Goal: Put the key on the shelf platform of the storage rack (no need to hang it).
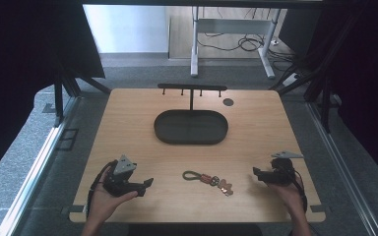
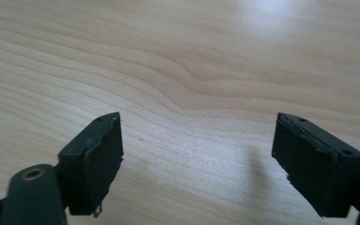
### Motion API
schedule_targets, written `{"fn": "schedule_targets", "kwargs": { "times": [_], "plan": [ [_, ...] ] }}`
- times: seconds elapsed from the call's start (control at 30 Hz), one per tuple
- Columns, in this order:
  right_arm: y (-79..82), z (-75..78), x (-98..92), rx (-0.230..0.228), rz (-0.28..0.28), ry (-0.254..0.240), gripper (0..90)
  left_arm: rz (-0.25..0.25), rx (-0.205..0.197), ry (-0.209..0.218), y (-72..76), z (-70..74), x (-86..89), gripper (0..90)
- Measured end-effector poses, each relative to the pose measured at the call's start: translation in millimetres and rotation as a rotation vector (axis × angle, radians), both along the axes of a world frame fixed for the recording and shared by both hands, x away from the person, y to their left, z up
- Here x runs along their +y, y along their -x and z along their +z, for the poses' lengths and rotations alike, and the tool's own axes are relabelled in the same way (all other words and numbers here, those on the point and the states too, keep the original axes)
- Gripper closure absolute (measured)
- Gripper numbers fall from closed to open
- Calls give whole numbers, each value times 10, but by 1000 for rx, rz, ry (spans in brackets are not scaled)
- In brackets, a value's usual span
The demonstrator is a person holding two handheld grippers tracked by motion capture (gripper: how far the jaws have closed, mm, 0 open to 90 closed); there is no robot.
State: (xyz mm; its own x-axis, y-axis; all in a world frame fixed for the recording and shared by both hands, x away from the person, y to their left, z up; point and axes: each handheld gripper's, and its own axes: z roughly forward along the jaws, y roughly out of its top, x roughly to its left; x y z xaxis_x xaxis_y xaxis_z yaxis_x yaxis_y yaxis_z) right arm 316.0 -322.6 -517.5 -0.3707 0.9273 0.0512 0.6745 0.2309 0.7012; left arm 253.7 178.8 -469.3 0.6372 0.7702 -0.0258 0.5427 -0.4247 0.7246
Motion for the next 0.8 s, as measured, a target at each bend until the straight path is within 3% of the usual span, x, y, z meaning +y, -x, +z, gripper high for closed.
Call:
{"fn": "schedule_targets", "kwargs": {
  "times": [0.17,0.33,0.47,0.8],
  "plan": [
    [136,92,-32,-41,49,9,230,-22,-3,1,28,3,-63,203],
    [224,182,-49,-78,55,27,250,-44,8,7,23,-35,-83,203],
    [238,212,-57,-84,55,22,264,-51,12,10,10,-49,-78,203],
    [275,253,14,-66,144,11,302,-23,-3,19,26,6,-4,203]
  ]
}}
